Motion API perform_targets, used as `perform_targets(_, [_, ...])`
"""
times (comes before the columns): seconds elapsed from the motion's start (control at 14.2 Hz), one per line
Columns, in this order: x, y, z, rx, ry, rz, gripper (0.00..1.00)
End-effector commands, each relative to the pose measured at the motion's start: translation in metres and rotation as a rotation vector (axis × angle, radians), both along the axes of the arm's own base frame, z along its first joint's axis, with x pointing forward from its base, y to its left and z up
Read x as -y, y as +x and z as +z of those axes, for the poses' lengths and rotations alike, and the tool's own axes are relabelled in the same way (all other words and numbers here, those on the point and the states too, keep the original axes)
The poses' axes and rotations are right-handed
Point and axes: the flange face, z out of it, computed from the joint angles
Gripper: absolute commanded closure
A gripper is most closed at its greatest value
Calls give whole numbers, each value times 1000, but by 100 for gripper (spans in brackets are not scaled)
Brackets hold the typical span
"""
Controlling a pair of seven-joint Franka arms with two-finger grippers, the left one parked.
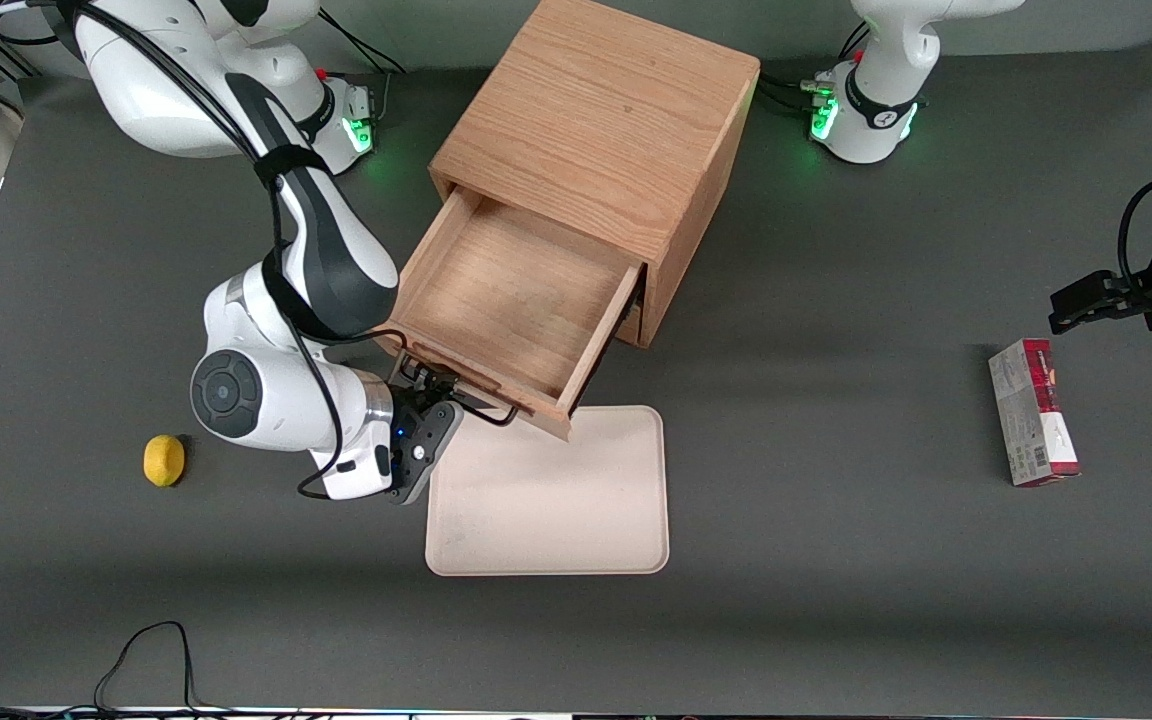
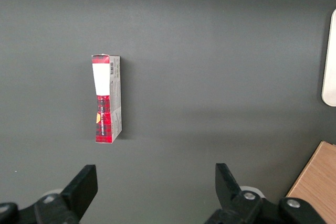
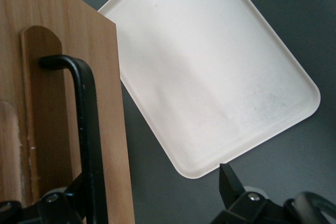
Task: Open upper drawer
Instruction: 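Keep pulling the drawer fully open with the right gripper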
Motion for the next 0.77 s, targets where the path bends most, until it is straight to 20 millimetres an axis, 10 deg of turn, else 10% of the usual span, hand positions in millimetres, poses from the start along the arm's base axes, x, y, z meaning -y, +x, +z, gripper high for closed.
perform_targets(0.0, [12,14,2,17,23,11,0])
perform_targets(0.7, [22,27,-4,26,33,3,0])
